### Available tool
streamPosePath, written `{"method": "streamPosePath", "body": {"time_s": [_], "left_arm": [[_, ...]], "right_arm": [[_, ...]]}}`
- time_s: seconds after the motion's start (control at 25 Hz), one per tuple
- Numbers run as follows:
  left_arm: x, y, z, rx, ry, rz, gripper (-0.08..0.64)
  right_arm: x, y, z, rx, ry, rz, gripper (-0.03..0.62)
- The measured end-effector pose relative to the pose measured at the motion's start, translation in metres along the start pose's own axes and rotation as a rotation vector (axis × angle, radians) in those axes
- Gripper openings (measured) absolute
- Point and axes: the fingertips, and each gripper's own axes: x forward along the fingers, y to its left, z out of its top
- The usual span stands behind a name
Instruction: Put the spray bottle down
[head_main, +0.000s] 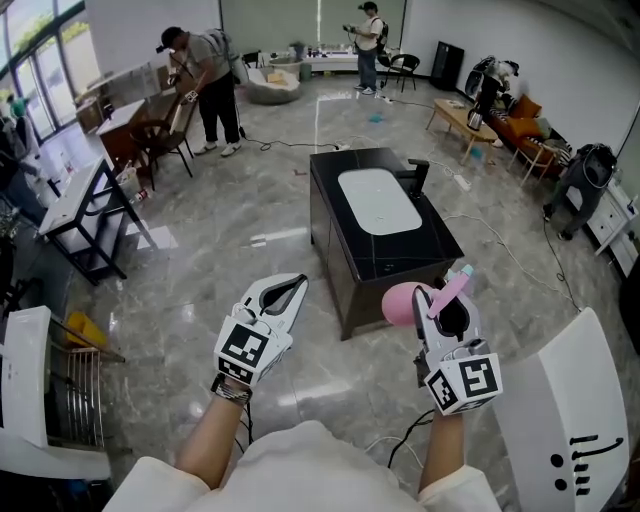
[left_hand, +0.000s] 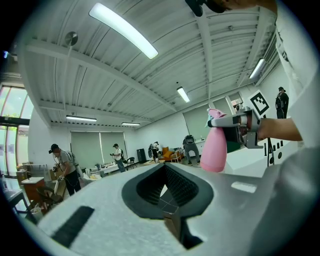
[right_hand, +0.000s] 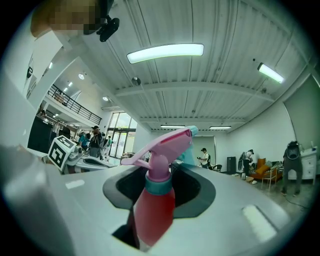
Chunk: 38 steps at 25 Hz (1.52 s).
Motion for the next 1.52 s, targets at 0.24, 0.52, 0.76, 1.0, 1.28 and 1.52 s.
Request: {"method": "streamPosePath", "body": {"time_s": [0.24, 0.52, 0.76, 1.0, 1.28, 1.52], "left_arm": [[0.003, -0.005, -0.005, -0.006, 0.018, 0.027, 0.005], [0.022, 0.01, -0.017, -0.017, 0.02, 0.033, 0.005], [0.063, 0.045, -0.029, -0.026, 0.005, 0.022, 0.005], [0.116, 0.096, -0.039, -0.032, -0.004, 0.002, 0.005], [0.164, 0.152, -0.049, -0.025, 0.004, -0.017, 0.005], [0.201, 0.193, -0.065, -0.045, 0.022, -0.018, 0.005]], "right_arm": [[-0.001, -0.011, -0.004, 0.012, -0.002, 0.016, 0.152], [0.019, -0.022, -0.012, 0.012, -0.004, 0.024, 0.152], [0.063, -0.038, -0.025, -0.009, 0.0, 0.025, 0.152], [0.127, -0.063, -0.033, -0.027, 0.002, 0.004, 0.152], [0.198, -0.085, -0.048, -0.01, 0.009, -0.011, 0.152], [0.251, -0.1, -0.061, 0.0, 0.028, -0.002, 0.152]]}}
